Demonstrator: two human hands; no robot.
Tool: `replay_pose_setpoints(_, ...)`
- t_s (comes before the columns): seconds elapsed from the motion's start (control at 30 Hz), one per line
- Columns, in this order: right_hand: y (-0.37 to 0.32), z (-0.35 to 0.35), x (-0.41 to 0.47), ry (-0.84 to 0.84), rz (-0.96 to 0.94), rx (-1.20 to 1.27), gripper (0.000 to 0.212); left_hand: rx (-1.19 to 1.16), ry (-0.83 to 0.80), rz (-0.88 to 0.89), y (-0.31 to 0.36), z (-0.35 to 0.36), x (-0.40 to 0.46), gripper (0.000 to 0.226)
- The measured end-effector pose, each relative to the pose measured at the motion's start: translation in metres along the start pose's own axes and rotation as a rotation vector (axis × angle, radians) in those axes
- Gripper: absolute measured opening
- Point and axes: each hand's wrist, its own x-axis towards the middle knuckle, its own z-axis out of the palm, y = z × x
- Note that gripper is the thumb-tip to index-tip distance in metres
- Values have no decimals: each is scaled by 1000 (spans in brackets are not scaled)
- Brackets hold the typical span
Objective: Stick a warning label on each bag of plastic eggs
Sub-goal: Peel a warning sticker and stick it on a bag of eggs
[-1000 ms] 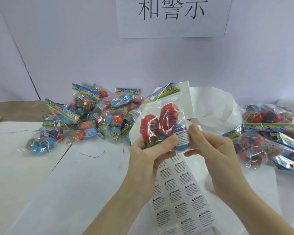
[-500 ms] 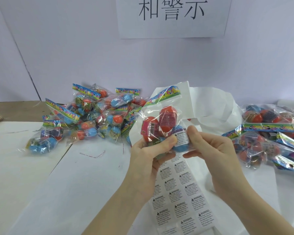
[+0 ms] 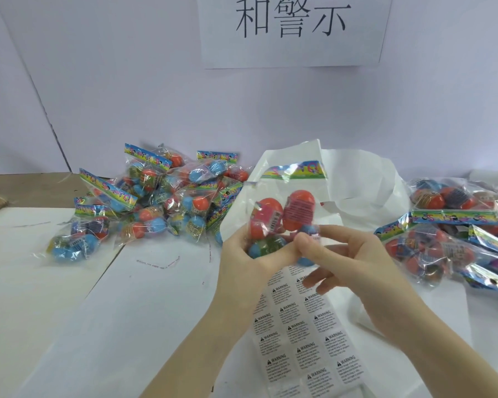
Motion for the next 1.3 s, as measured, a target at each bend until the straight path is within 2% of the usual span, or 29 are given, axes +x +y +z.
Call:
replay_pose_setpoints(0.07, 0, -5, 1, -23, 34, -7, 55, 83, -11, 63, -1, -1, 0, 32)
replay_pose_setpoints(0.27, -7, -16, 2, -141, 96, -7, 18, 114, -92, 33, -4, -2, 4, 64)
replay_pose_setpoints(0.3, -8, -15, 2, -124, 92, 11, 11, 117, -69, 50, -3, -3, 4, 64)
replay_pose_setpoints(0.37, -7, -15, 3, -66, 67, 57, 14, 147, 58, 89, -3, -5, 7, 59)
replay_pose_setpoints(0.43, -5, -16, 4, -7, 44, 113, 14, 158, 217, 92, -2, -11, 13, 48)
replay_pose_setpoints(0.53, -4, -17, 5, -7, 21, 116, 7, 160, 323, 89, -2, -19, 19, 32)
replay_pose_setpoints(0.63, -4, -16, 4, -50, -3, 51, 19, 147, 401, 100, -5, -23, 22, 31)
replay_pose_setpoints(0.77, -3, -16, 5, -44, -15, 90, 36, 104, 470, 72, -8, -27, 25, 32)
replay_pose_setpoints(1.0, 4, -19, 9, -43, -66, 222, 75, 86, 455, 69, -10, -26, 25, 33)
replay_pose_setpoints(1.1, 1, -22, 8, -125, -51, 236, 46, 88, 453, 67, -10, -27, 25, 33)
replay_pose_setpoints(1.2, -2, -20, 4, -206, 32, 116, 24, 69, 465, 55, -10, -27, 25, 32)
replay_pose_setpoints(1.23, -2, -17, 4, -178, 12, 111, 21, 65, 468, 52, -10, -28, 25, 32)
replay_pose_setpoints(1.3, -1, -12, 4, 10, -137, 298, 19, 62, 472, 48, -11, -28, 26, 32)
